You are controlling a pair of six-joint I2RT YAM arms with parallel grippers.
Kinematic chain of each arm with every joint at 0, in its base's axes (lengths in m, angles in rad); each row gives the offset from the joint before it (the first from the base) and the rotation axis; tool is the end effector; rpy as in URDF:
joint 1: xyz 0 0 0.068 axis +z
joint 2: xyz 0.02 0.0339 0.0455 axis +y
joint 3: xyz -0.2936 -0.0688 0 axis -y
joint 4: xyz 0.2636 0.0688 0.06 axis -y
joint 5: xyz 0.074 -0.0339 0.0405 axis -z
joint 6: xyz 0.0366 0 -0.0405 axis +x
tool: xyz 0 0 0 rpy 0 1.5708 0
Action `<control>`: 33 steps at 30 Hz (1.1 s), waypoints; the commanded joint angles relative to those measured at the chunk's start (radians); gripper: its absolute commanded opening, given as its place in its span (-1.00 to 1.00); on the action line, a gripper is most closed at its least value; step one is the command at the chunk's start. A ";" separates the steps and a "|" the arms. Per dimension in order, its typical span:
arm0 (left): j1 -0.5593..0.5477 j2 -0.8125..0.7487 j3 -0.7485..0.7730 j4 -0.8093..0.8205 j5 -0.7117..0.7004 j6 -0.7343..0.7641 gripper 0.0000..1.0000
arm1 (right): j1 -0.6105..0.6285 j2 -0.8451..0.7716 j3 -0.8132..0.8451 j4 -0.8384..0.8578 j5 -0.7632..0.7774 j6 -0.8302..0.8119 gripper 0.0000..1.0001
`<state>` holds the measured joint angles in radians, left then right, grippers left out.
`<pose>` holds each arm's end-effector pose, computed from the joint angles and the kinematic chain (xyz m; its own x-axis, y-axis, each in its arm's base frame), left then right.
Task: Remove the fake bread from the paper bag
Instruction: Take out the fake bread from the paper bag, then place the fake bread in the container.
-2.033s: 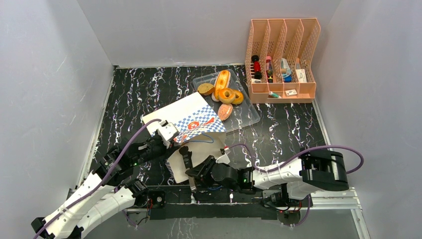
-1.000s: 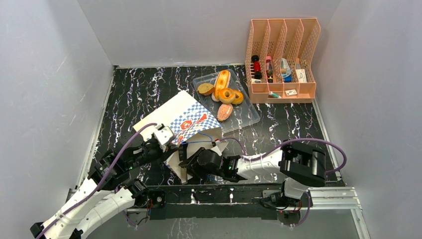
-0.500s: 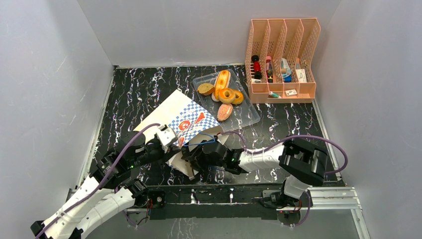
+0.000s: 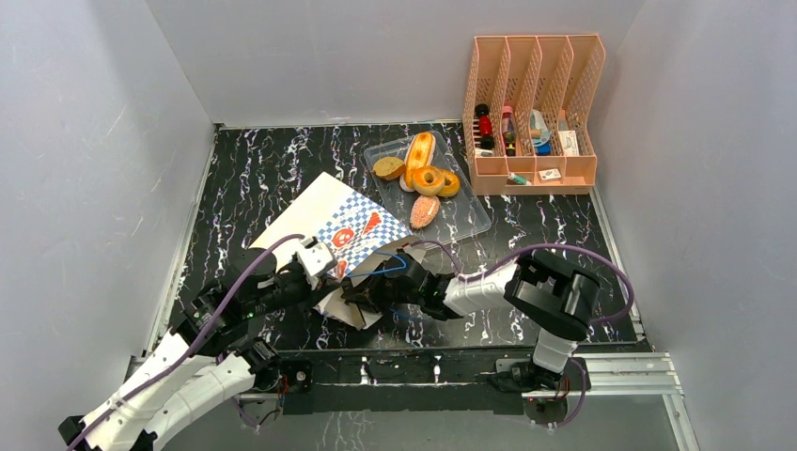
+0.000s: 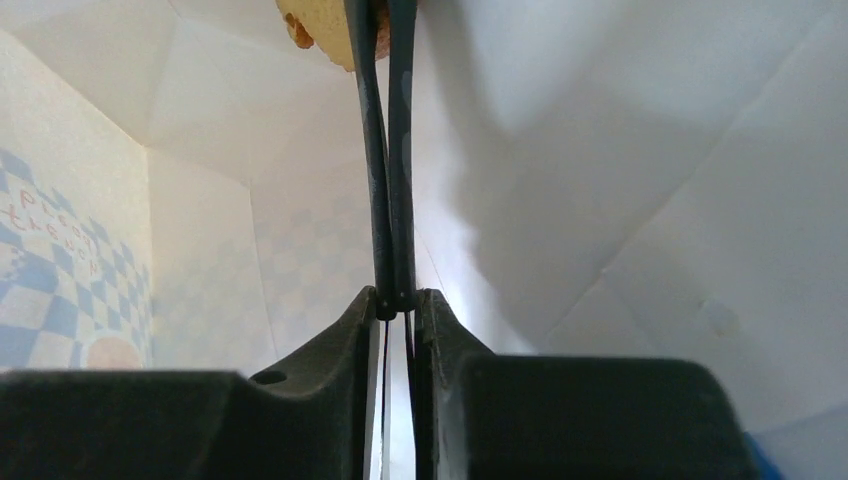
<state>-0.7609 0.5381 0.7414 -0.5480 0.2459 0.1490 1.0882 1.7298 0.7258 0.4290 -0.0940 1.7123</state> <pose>0.0786 -0.0871 0.3390 -0.1181 0.3113 -0.9430 0.8618 0.5038 0.0584 0.1600 0.3128 0.1532 -0.8737 0.4563 0.1689 0.3794 0.4216 0.8236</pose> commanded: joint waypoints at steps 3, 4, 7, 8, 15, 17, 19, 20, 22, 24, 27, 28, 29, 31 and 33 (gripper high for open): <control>-0.003 -0.027 -0.002 0.045 -0.021 -0.004 -1.00 | -0.001 -0.074 -0.026 0.051 0.024 -0.042 -1.00; -0.003 -0.023 -0.002 0.045 -0.033 -0.008 -1.00 | 0.002 -0.096 -0.035 0.043 0.040 -0.050 -1.00; -0.003 -0.007 0.000 0.046 -0.065 -0.014 -1.00 | 0.008 -0.165 -0.059 -0.001 0.094 -0.083 -1.00; -0.003 -0.001 0.000 0.048 -0.076 -0.016 -1.00 | 0.011 -0.191 -0.070 -0.010 0.111 -0.094 -1.00; -0.003 0.053 0.006 0.049 -0.154 -0.033 -1.00 | 0.015 -0.370 -0.179 -0.054 0.190 -0.120 -1.00; -0.003 0.061 0.007 0.055 -0.179 -0.038 -1.00 | 0.015 -0.413 -0.208 -0.068 0.198 -0.125 -1.00; -0.002 0.063 0.007 0.067 -0.218 -0.052 -1.00 | 0.016 -0.454 -0.239 -0.085 0.209 -0.128 -1.00; -0.003 0.065 0.007 0.073 -0.242 -0.059 -1.00 | 0.018 -0.475 -0.251 -0.095 0.213 -0.131 -1.00; -0.003 0.073 0.009 0.086 -0.292 -0.074 -1.00 | 0.027 -0.524 -0.269 -0.127 0.237 -0.134 -1.00; -0.003 0.083 0.011 0.101 -0.355 -0.094 -1.00 | 0.044 -0.575 -0.284 -0.162 0.262 -0.140 -1.00; -0.003 0.108 0.017 0.112 -0.459 -0.129 -1.00 | 0.075 -0.647 -0.304 -0.218 0.303 -0.136 -1.00; -0.003 0.120 0.024 0.112 -0.496 -0.140 -1.00 | 0.087 -0.675 -0.306 -0.241 0.319 -0.135 -1.00; -0.003 0.134 0.033 0.106 -0.530 -0.153 -1.00 | 0.099 -0.700 -0.308 -0.267 0.334 -0.135 -1.00; -0.003 0.161 0.058 0.088 -0.614 -0.190 -1.00 | 0.125 -0.755 -0.308 -0.323 0.371 -0.137 -1.00; -0.003 0.182 0.079 0.072 -0.670 -0.214 -1.00 | 0.153 -0.819 -0.306 -0.386 0.416 -0.131 -1.00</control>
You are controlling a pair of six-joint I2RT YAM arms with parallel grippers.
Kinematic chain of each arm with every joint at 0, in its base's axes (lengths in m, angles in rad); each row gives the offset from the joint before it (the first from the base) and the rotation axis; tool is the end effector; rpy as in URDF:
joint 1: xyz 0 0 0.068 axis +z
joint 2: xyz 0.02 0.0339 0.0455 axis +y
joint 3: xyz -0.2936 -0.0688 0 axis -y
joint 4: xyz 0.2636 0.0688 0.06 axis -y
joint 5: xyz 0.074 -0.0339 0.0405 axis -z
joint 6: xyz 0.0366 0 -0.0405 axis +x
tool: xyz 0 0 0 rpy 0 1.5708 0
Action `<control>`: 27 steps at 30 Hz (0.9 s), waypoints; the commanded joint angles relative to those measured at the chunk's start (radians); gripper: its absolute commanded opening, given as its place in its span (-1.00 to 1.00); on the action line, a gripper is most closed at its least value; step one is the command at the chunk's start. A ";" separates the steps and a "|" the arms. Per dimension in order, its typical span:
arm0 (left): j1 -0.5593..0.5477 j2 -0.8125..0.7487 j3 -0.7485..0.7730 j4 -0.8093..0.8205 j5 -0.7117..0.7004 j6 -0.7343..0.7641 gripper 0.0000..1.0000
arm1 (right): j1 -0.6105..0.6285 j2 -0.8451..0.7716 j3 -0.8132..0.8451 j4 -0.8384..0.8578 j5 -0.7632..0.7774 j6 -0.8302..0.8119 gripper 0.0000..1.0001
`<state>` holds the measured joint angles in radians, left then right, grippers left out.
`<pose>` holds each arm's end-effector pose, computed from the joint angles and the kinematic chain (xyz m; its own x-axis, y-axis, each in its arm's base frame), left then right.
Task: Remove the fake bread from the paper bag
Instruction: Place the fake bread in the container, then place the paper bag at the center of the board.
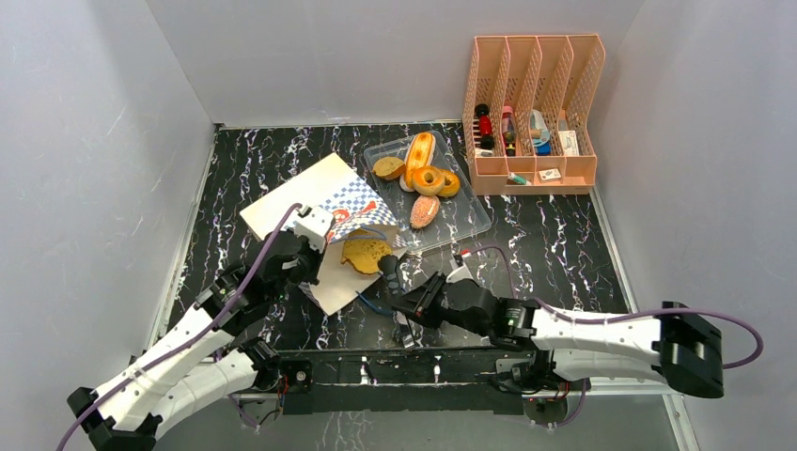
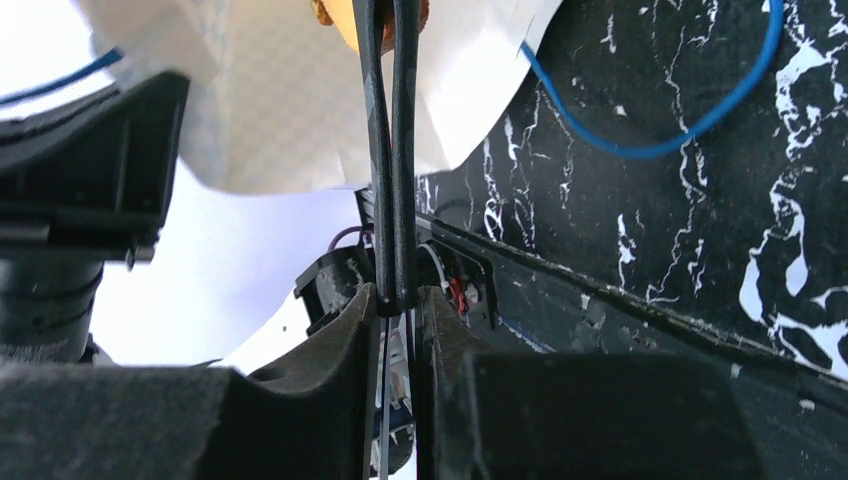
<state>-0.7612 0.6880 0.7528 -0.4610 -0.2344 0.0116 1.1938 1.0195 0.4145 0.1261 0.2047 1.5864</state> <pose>0.1170 -0.0997 0.3346 -0.2734 0.2761 -0.9214 0.5190 0.8489 0.1003 0.0859 0.1968 0.2124 -0.8412 0.5348 -0.0798 0.1828 0.4201 0.8889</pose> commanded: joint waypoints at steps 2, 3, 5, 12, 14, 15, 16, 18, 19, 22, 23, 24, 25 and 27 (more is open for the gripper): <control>-0.003 0.052 0.089 -0.027 -0.231 -0.099 -1.00 | 0.071 -0.163 0.009 -0.139 0.155 -0.001 -1.00; -0.003 0.061 0.100 -0.035 -0.254 -0.110 -1.00 | 0.082 -0.189 0.010 -0.169 0.172 0.006 -1.00; -0.004 0.076 0.121 -0.047 -0.299 -0.133 -1.00 | 0.106 -0.241 0.010 -0.229 0.211 0.020 -1.00; -0.003 0.106 0.194 -0.054 -0.469 -0.176 -1.00 | 0.163 -0.377 0.027 -0.417 0.323 0.075 -1.00; -0.003 0.115 0.219 -0.060 -0.505 -0.180 -1.00 | 0.164 -0.399 0.043 -0.450 0.355 0.077 -1.00; -0.003 0.120 0.236 -0.065 -0.520 -0.180 -1.00 | 0.164 -0.408 0.052 -0.466 0.373 0.074 -1.00; -0.003 0.125 0.250 -0.070 -0.534 -0.180 -1.00 | 0.164 -0.415 0.063 -0.486 0.389 0.075 -1.00; -0.002 0.133 0.276 -0.076 -0.543 -0.180 -1.00 | 0.164 -0.427 0.085 -0.532 0.441 0.083 -1.00; -0.003 0.135 0.289 -0.078 -0.544 -0.179 -1.00 | 0.164 -0.433 0.095 -0.548 0.463 0.085 -1.00; -0.003 0.144 0.325 -0.083 -0.546 -0.176 -1.00 | 0.163 -0.447 0.110 -0.563 0.534 0.086 -1.00; -0.003 0.148 0.337 -0.087 -0.547 -0.176 -1.00 | 0.164 -0.447 0.115 -0.568 0.559 0.084 -1.00; -0.003 0.152 0.351 -0.091 -0.548 -0.176 -1.00 | 0.163 -0.441 0.125 -0.574 0.584 0.087 -1.00; -0.003 0.156 0.362 -0.094 -0.545 -0.176 -1.00 | 0.164 -0.432 0.137 -0.584 0.610 0.087 -1.00; -0.003 0.161 0.388 -0.102 -0.540 -0.180 -1.00 | 0.164 -0.404 0.165 -0.610 0.660 0.101 -1.00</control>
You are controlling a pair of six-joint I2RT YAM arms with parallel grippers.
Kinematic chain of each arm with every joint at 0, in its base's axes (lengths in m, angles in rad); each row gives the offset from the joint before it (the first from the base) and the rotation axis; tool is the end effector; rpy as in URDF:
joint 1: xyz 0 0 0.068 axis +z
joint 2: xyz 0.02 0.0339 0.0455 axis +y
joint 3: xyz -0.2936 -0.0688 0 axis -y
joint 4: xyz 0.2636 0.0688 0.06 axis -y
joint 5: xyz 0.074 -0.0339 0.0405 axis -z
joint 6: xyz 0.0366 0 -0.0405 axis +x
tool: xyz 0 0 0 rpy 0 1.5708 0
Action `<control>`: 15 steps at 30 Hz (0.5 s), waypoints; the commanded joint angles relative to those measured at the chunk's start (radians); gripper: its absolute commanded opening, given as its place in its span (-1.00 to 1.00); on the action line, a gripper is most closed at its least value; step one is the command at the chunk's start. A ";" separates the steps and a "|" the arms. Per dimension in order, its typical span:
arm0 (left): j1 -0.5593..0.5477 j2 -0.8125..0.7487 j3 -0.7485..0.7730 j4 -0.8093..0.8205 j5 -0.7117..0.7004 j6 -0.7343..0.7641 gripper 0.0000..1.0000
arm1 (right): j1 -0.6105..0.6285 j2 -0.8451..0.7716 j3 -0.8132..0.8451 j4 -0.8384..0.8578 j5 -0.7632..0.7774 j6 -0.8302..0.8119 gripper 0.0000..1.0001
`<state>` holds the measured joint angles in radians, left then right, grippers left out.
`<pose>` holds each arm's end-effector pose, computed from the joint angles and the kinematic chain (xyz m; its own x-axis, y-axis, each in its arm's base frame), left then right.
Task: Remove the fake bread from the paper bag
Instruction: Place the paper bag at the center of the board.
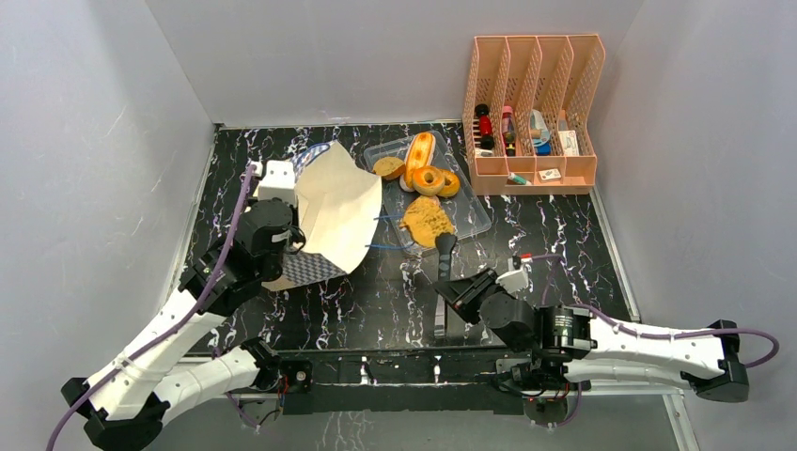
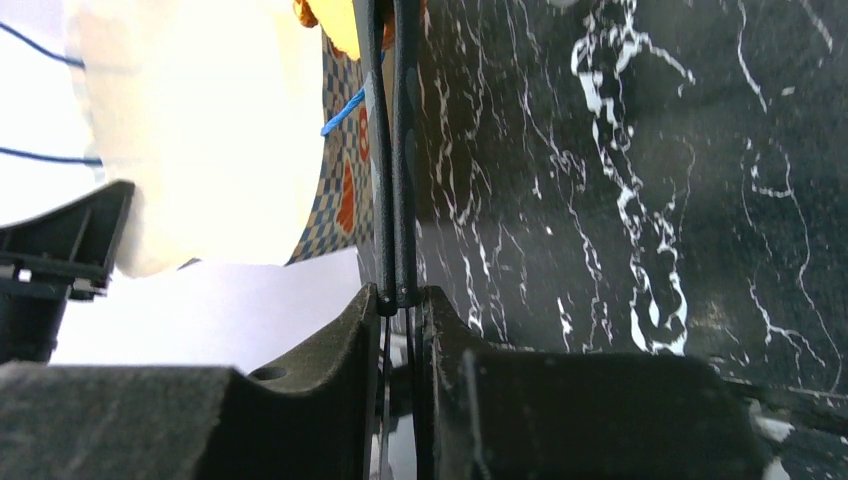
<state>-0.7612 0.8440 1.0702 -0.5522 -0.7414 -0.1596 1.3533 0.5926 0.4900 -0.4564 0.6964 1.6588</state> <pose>0.1358 -0.0952 0.4182 -0.2362 0.0631 -0.9697 0.0081 0.9980 0.0630 0.0513 0.1232 0.2560 -0.6192 0.7394 -0.2644 0.1695 0.4546 0.8744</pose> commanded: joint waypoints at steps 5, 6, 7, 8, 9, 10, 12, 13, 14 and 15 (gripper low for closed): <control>-0.003 0.006 0.131 -0.030 0.002 -0.038 -1.00 | -0.001 0.096 0.170 -0.062 0.285 0.022 -1.00; -0.003 0.005 0.143 -0.033 0.010 -0.045 -1.00 | -0.005 0.109 0.184 -0.068 0.303 0.020 -1.00; -0.003 0.004 0.157 -0.033 0.018 -0.052 -1.00 | -0.012 0.122 0.197 -0.075 0.316 0.019 -1.00; -0.003 0.004 0.168 -0.034 0.030 -0.062 -1.00 | -0.026 0.137 0.211 -0.078 0.327 0.017 -1.00; -0.002 0.004 0.191 -0.036 0.051 -0.080 -1.00 | -0.062 0.151 0.222 -0.076 0.328 0.009 -1.00; -0.003 0.006 0.213 -0.038 0.071 -0.098 -1.00 | -0.118 0.169 0.227 -0.035 0.297 -0.040 -1.00; -0.003 0.009 0.245 -0.041 0.090 -0.121 -1.00 | -0.258 0.197 0.213 0.059 0.171 -0.134 -1.00; -0.003 0.010 0.259 -0.044 0.090 -0.125 -1.00 | -0.299 0.205 0.204 0.090 0.135 -0.156 -1.00; -0.003 0.006 0.270 -0.035 0.092 -0.129 -1.00 | -0.368 0.227 0.193 0.130 0.077 -0.190 -1.00; -0.003 -0.003 0.279 -0.028 0.097 -0.143 -1.00 | -0.442 0.255 0.187 0.154 0.014 -0.214 -1.00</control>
<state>-0.7612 0.8555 1.2987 -0.6033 -0.6621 -0.2672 1.0698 0.8120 0.6640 -0.4473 0.8425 1.5448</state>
